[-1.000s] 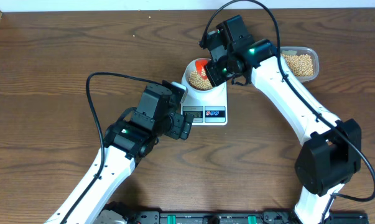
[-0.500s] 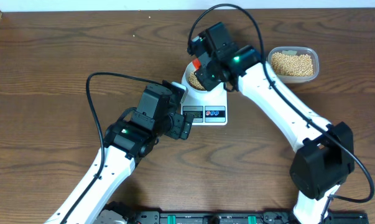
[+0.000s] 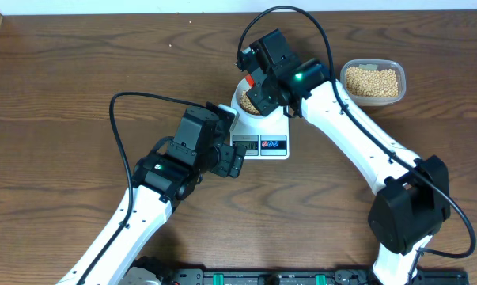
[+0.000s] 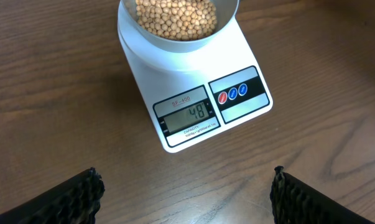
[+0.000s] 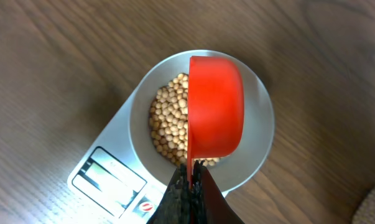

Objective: Scoop item into bowl and weigh 50g on scale

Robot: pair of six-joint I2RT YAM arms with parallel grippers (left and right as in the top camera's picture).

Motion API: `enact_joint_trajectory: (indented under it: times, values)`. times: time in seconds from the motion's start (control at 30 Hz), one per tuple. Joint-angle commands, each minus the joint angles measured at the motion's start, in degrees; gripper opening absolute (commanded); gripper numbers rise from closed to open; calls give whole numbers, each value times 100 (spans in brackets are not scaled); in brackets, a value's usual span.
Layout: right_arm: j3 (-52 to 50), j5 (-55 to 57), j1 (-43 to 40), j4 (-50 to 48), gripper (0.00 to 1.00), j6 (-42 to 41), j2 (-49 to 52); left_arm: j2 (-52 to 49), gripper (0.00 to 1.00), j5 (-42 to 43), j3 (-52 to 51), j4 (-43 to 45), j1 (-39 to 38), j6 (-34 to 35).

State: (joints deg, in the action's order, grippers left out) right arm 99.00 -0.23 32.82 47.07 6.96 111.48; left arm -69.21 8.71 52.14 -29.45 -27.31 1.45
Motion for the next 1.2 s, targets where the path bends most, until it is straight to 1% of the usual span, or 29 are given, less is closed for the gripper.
enact_joint_trajectory:
  times: [0.0, 0.17, 0.43, 1.0, 1.17]
  values:
    - [151, -474, -144, -11, 1, -101, -199, 37, 88, 28, 4, -2, 24, -57]
    - [151, -1207, -518, -9, 1, -221, -199, 37, 88, 28, 4, -2, 24, -57]
    - [151, -1845, -933, -13, 1, -221, -199, 37, 88, 28, 4, -2, 24, -57]
    - [153, -2031, -1071, -149, 1, -216, -361, 37, 88, 28, 4, -2, 24, -57]
    - [151, -2120, -1373, -136, 1, -219, -667, 37, 88, 28, 4, -2, 24, -57]
